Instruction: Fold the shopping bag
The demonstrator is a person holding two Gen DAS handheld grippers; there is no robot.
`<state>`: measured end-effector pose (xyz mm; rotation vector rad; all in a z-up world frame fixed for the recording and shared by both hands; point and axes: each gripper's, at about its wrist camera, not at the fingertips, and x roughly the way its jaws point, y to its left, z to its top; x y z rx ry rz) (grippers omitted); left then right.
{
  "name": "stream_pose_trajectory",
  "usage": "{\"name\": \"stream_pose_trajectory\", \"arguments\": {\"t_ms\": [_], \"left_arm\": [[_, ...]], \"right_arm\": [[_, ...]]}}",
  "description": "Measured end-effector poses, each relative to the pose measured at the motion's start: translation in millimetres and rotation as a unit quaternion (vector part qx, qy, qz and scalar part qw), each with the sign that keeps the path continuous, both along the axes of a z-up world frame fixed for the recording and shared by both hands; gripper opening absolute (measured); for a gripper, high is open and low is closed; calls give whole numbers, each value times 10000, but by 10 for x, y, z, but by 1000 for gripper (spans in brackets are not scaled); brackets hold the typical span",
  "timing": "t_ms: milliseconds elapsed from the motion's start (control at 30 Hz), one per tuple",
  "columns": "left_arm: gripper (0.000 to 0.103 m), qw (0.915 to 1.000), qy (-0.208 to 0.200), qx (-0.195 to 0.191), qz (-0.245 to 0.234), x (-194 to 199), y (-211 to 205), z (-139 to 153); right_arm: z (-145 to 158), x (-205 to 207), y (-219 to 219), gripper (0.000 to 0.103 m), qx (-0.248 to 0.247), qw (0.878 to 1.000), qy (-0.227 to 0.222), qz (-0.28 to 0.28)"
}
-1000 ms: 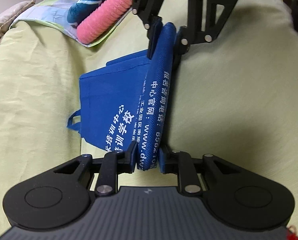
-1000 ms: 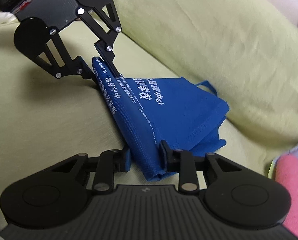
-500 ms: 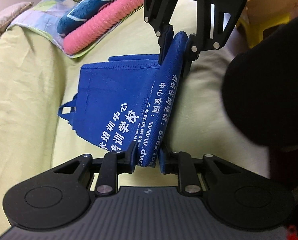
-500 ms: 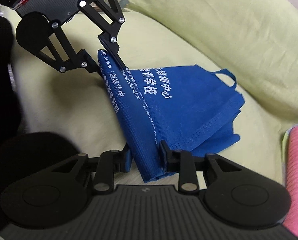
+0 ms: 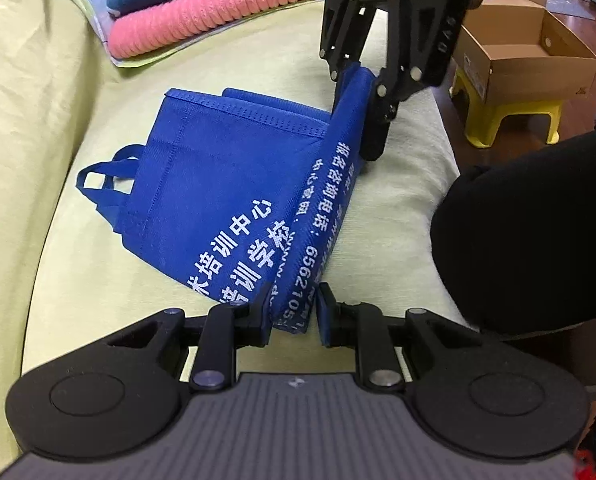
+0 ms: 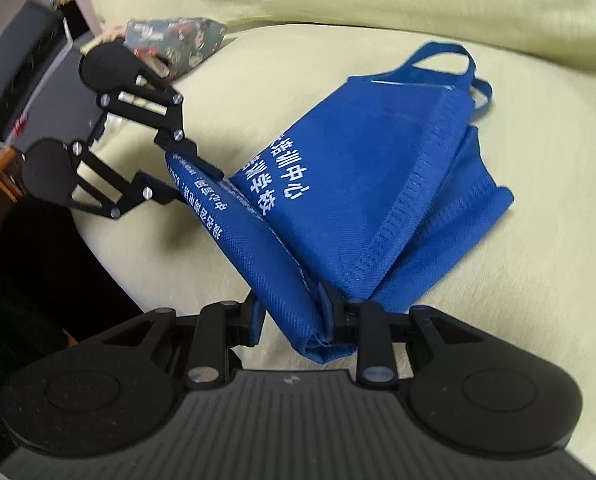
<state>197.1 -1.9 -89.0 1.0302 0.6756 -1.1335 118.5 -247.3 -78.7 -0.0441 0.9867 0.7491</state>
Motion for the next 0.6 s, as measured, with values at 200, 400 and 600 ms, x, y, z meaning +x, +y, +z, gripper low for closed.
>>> {"name": "stream_pose_trajectory", "arguments": {"t_ms": [200,400,600], "left_arm": [[25,10000,56,44,-51,100,-54,-48],[29,9998,174,-24,30,183,-52,-59],[33,9996,254,-80,101,244,-53,-65]], "right_arm": [[-104,208,-106,25,498,9977,430,-191],[-209,419,-184,25,807,9933,748,-366],[-285,506,-300,25,1172,9832,1112,-845]]}}
